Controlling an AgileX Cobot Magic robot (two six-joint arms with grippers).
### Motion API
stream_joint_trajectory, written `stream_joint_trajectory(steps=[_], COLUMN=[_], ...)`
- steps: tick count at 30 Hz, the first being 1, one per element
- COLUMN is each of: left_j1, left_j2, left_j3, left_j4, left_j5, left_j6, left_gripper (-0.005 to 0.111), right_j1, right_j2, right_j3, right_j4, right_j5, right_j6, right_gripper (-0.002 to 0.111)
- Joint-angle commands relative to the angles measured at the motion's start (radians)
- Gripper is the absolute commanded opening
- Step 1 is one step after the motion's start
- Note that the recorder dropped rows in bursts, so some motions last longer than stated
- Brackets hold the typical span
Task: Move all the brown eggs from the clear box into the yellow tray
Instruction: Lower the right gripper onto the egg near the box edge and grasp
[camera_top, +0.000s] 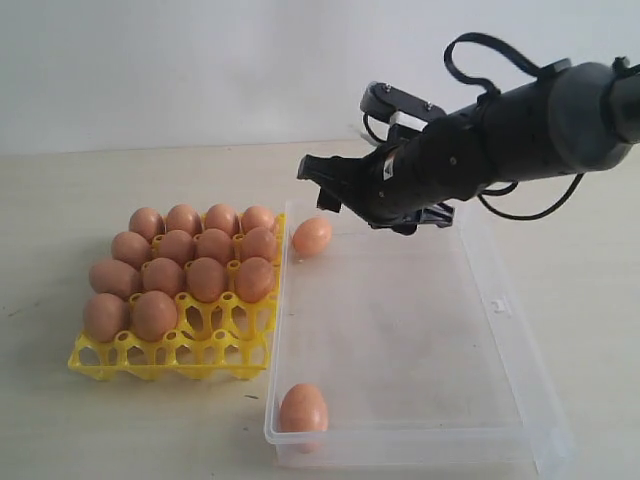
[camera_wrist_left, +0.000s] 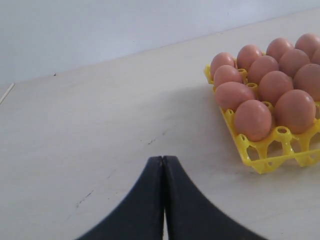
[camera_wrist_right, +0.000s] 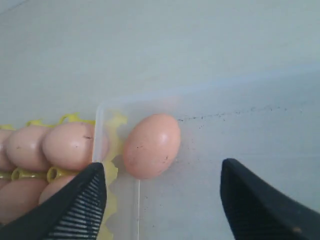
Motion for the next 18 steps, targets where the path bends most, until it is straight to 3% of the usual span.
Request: stream_joint_trajectory(steps=[1, 6, 18], left_j1=[0.002, 0.002, 0.002], left_j2=[-0.006, -0.006, -0.006], left_j3=[-0.004, -0.004, -0.004], left_j4=[0.0, 0.0, 0.0], left_j5=[-0.006, -0.006, -0.006], left_j6=[-0.005, -0.003, -0.005], left_gripper=[0.0, 0.0, 0.0], right_j1=[-0.004, -0.004, -0.004], right_j2=[0.056, 0.11, 0.179], right_j3=[0.001, -0.011, -0.14], right_j4=[-0.003, 0.024, 0.035], right_j5=[-0.072, -0.166, -0.061], right_j6=[0.077, 0.086, 0.086], right_gripper=[0.064, 0.064, 0.064])
